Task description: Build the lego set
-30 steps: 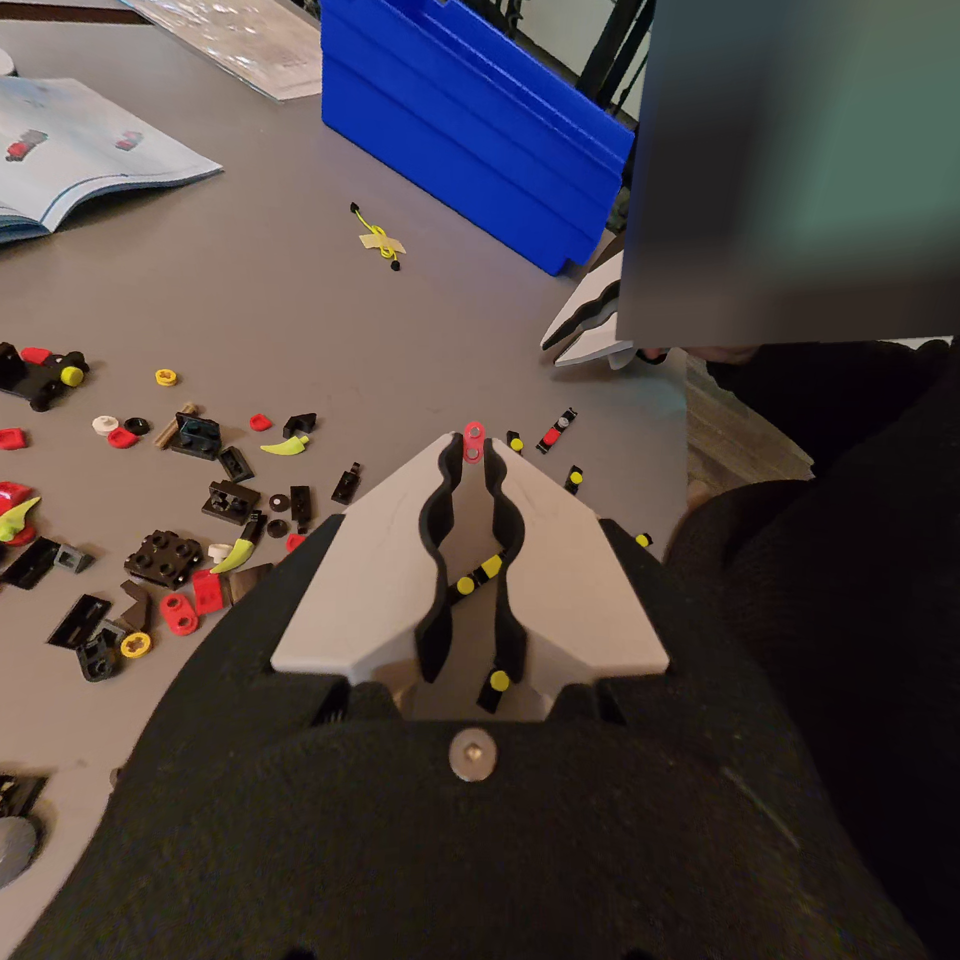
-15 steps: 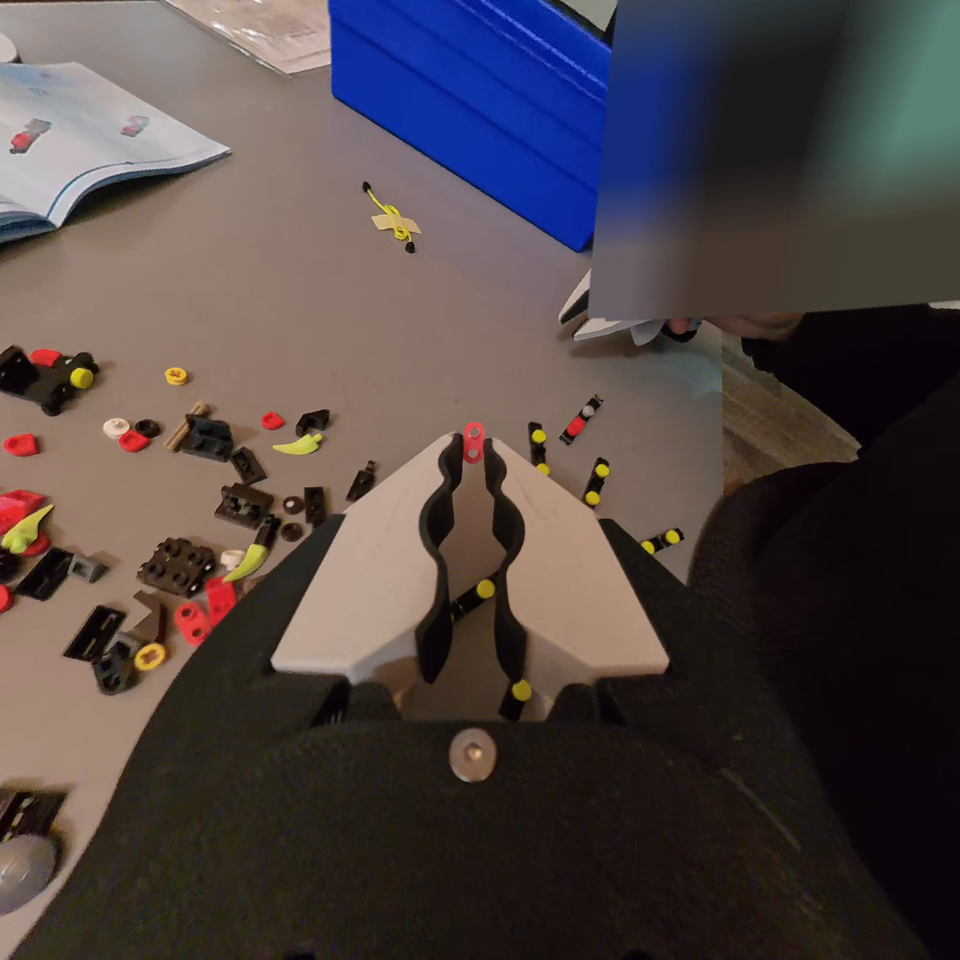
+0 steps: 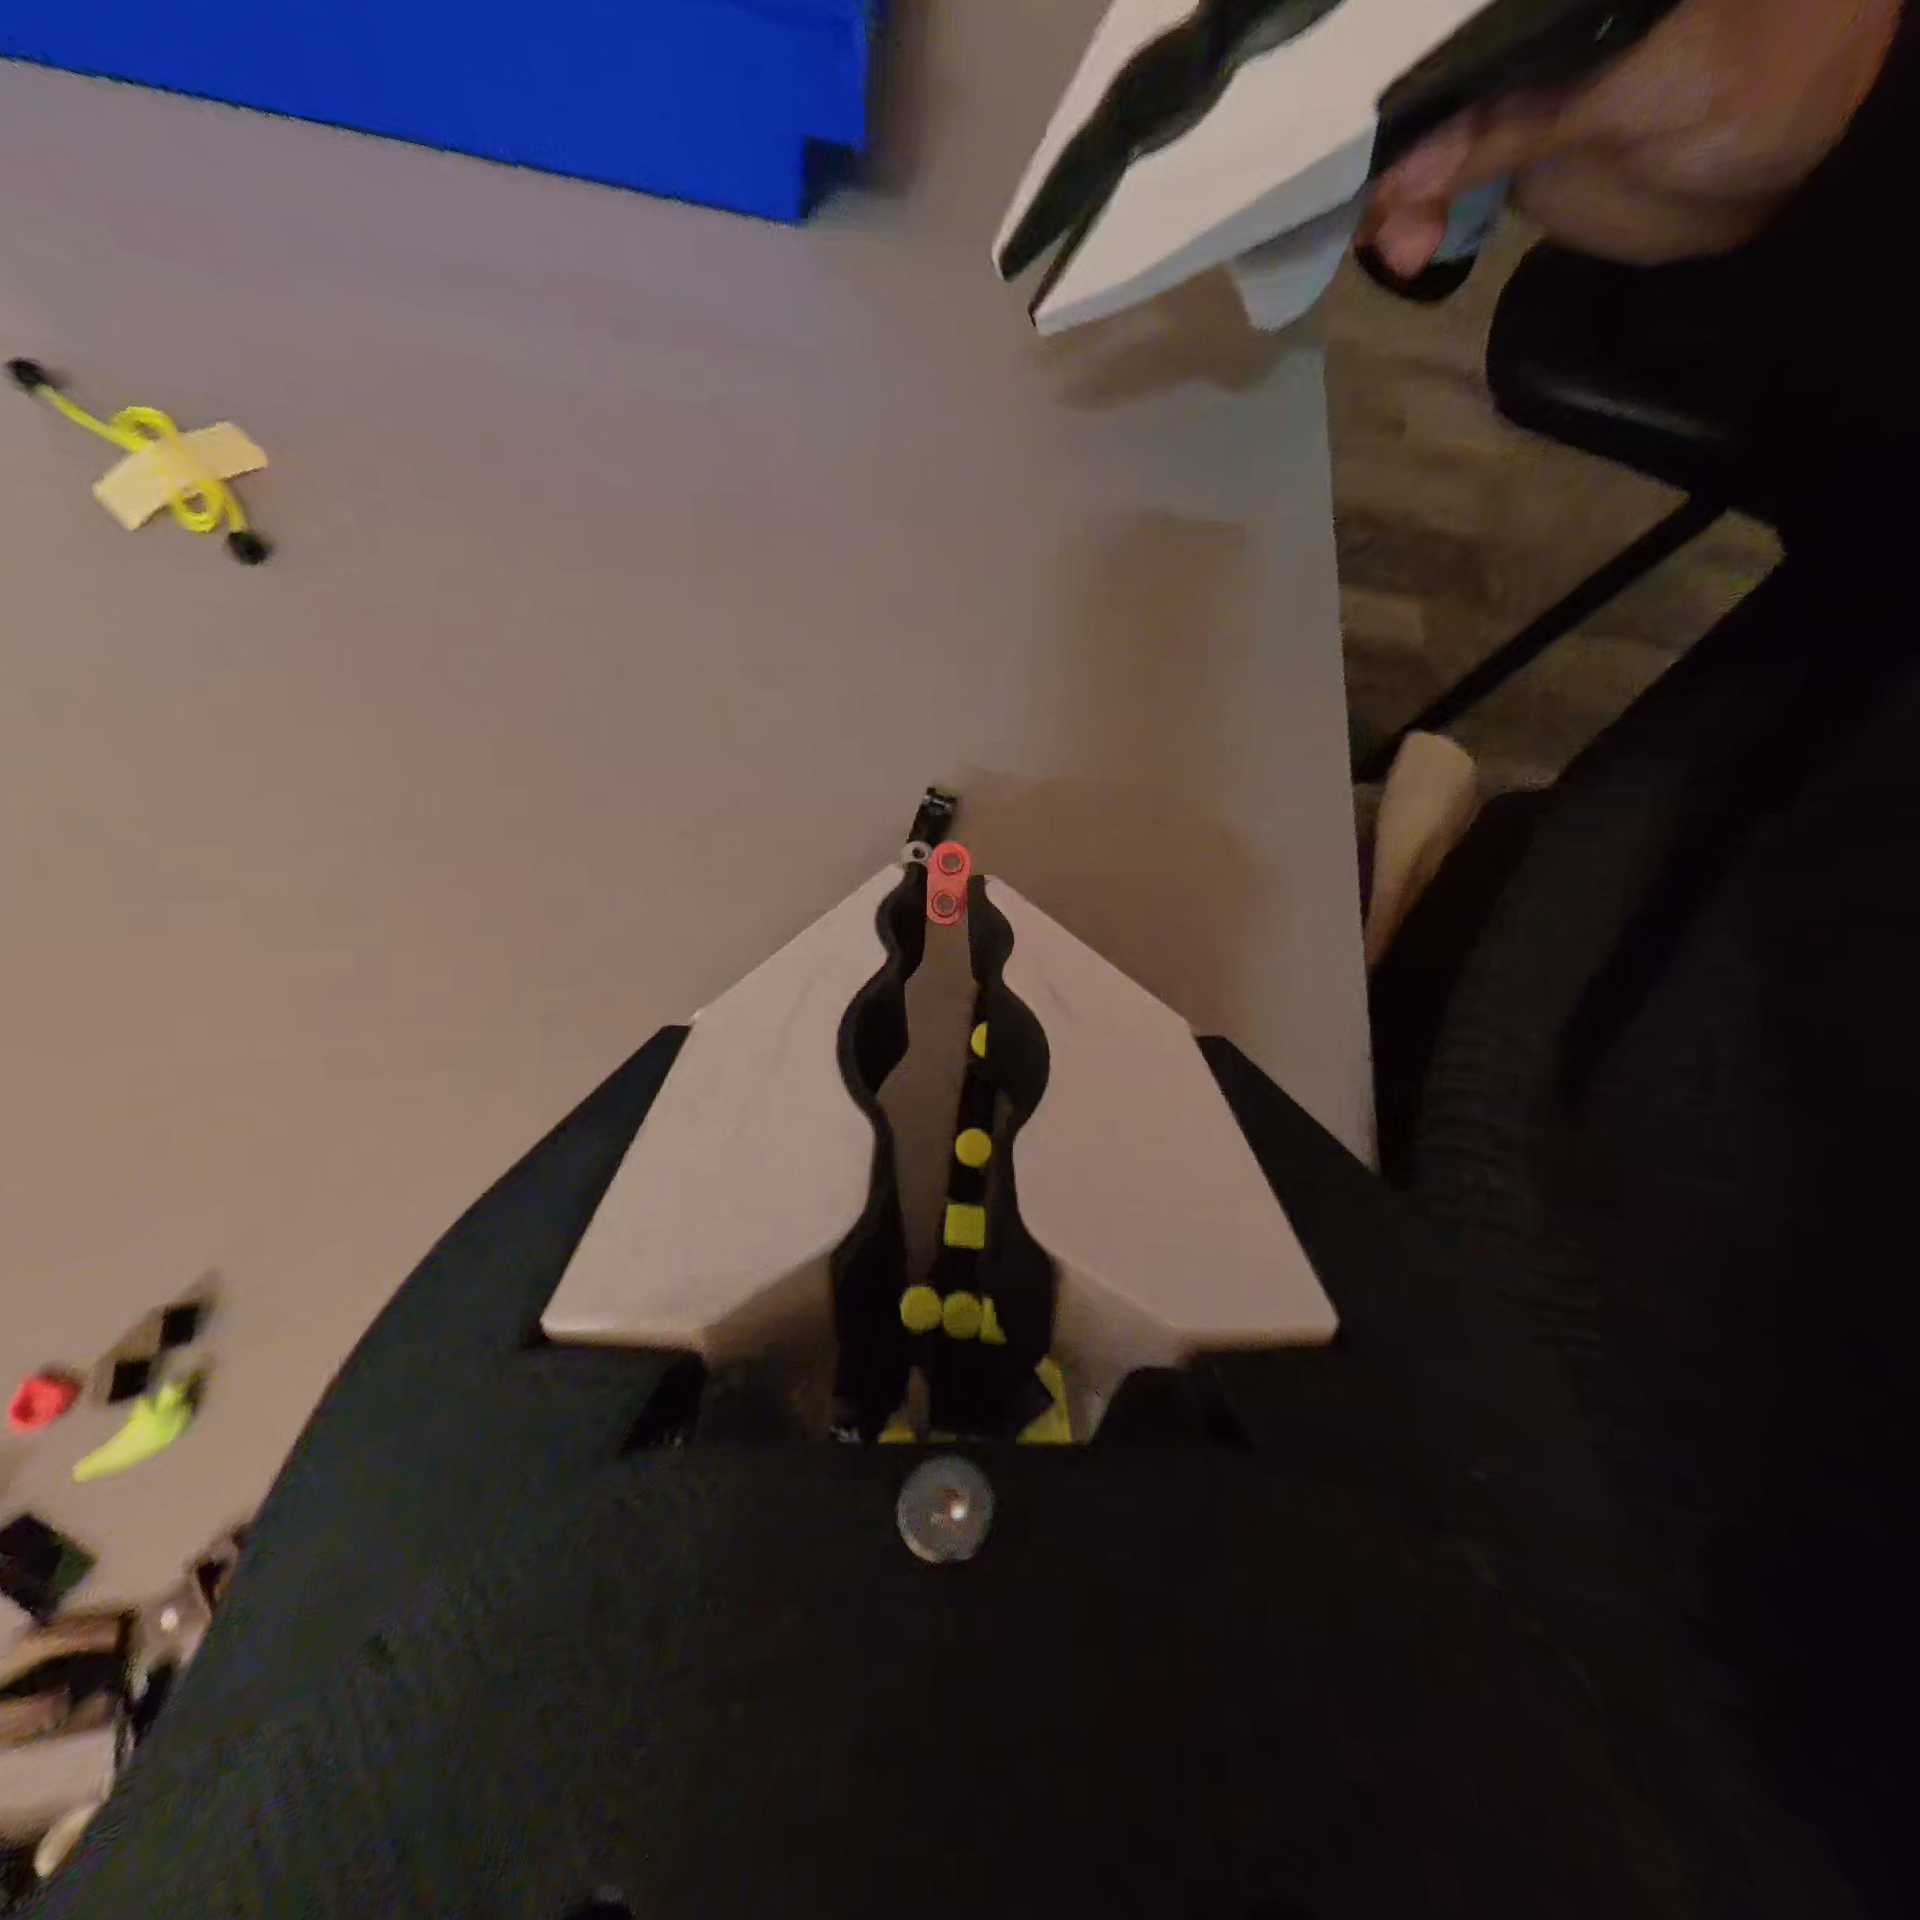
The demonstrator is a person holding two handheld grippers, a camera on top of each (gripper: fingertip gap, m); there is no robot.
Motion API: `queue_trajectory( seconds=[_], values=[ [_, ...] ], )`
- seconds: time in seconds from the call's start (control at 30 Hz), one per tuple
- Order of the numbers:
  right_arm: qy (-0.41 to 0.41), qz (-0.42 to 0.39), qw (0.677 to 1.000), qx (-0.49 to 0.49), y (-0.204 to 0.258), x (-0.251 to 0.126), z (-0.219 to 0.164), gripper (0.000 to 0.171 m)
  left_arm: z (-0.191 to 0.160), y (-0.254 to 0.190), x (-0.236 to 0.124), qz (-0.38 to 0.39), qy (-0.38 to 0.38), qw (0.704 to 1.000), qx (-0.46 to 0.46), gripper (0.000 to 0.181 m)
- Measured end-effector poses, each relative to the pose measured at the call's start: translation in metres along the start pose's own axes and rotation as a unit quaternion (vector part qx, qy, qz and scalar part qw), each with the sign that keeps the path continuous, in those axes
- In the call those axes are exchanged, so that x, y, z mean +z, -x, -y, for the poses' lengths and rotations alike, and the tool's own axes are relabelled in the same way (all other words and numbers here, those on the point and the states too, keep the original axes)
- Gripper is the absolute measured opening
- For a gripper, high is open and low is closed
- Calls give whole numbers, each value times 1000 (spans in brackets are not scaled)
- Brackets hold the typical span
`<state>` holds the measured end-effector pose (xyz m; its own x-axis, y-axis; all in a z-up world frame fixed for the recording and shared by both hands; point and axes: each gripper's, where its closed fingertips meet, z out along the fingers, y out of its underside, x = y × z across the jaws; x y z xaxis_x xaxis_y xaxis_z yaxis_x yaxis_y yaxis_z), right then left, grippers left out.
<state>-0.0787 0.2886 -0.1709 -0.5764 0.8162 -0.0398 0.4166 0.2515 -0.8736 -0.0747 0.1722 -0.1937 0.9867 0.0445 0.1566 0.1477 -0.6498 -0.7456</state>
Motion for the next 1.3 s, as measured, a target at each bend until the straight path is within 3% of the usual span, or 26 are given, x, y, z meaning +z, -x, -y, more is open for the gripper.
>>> queue_trajectory(
  seconds=[0.17,0.4,1.3],
  values=[
    [-9,89,994,54,26,8,4,11,5,-1,23,-14,39,998,37,6],
    [8,76,995,68,18,5,-3,11,-6,4,36,-36,103,991,71,6],
    [7,93,991,95,21,10,-4,12,-11,6,39,-33,126,991,43,6]
  ],
)
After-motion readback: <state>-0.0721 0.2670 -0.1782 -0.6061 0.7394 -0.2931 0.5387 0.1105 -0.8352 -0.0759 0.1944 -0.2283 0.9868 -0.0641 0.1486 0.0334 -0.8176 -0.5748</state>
